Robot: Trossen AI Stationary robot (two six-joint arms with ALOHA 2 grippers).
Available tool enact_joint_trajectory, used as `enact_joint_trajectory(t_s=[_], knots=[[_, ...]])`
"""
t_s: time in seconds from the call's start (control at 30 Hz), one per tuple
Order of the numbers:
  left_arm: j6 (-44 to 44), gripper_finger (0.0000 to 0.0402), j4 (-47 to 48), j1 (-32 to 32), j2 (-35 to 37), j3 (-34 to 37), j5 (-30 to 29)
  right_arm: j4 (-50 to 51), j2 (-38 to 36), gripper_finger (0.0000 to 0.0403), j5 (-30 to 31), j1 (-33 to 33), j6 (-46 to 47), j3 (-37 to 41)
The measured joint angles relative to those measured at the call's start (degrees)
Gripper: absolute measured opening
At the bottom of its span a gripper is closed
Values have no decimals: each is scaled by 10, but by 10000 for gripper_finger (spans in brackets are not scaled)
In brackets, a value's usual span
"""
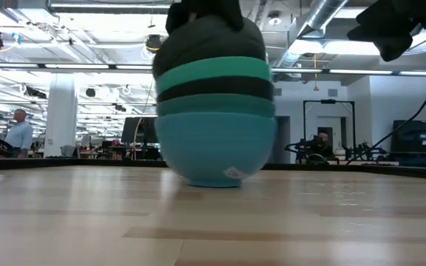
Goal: Nest bowls inside each other
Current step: Stack the black bowl on the light blue bowl
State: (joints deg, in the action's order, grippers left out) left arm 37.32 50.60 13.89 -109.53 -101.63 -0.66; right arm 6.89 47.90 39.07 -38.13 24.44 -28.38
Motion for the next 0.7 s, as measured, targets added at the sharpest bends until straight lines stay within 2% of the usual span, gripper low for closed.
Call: enact_joint_trajectory(t_s=[0.37, 0.7], knots=[[0, 0, 60, 0, -3, 0, -46, -7, 0, 170, 0, 0, 11, 0], [-9, 0, 99, 0, -3, 0, -58, -19, 0, 170, 0, 0, 11, 0]])
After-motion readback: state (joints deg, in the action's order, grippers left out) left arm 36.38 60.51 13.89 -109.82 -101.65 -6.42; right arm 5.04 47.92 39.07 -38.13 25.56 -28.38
